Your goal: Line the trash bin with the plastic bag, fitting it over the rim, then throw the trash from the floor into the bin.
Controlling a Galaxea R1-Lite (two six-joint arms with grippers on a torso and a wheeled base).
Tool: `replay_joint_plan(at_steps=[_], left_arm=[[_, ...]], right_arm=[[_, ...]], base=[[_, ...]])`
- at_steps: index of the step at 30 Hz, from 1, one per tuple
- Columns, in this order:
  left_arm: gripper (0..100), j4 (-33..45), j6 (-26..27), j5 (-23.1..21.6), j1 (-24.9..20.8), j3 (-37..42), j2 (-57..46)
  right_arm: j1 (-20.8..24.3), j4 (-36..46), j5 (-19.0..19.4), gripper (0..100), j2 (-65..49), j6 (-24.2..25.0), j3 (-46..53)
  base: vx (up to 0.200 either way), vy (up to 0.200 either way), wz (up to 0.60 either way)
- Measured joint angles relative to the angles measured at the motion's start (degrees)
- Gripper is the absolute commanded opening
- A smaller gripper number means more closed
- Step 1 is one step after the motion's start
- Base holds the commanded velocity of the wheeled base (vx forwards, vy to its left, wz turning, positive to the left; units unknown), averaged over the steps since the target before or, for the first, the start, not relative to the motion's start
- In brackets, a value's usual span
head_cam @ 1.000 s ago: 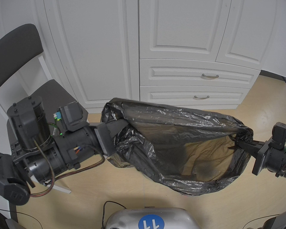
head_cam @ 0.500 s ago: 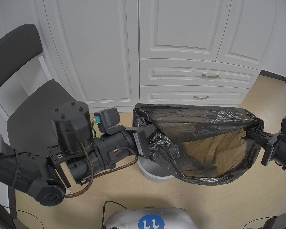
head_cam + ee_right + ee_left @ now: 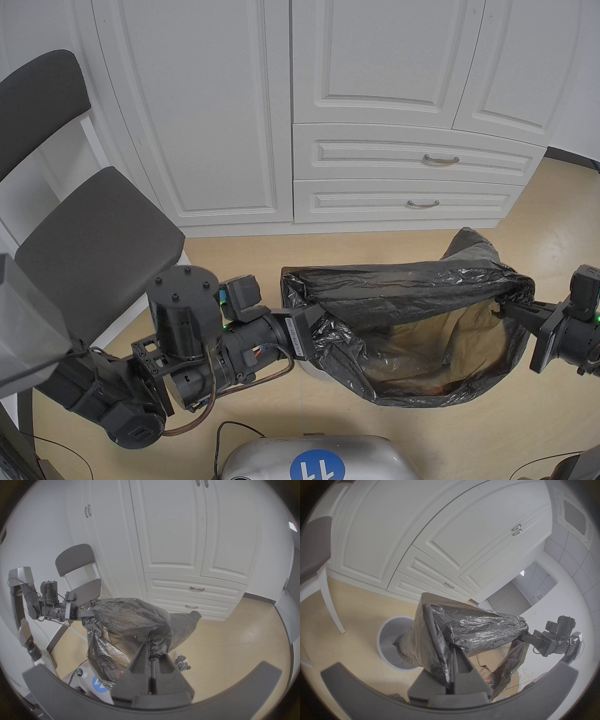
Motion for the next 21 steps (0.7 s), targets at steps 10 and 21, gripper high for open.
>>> replay_joint_plan(at_steps=[10,21], left_arm=[[0,-23.2,0.0,-0.4,2.2,10.4,8.8],[0,-24.0,0.1,-4.6,5.2,14.3,13.2]], right_arm=[[3.0,-0.9,2.3,0,9.5,-1.9,-1.7],[4.9,-0.6,4.7,0,26.5,-8.8,-17.4]], base=[[0.000,0.000,0.00],[0.000,0.000,0.00]])
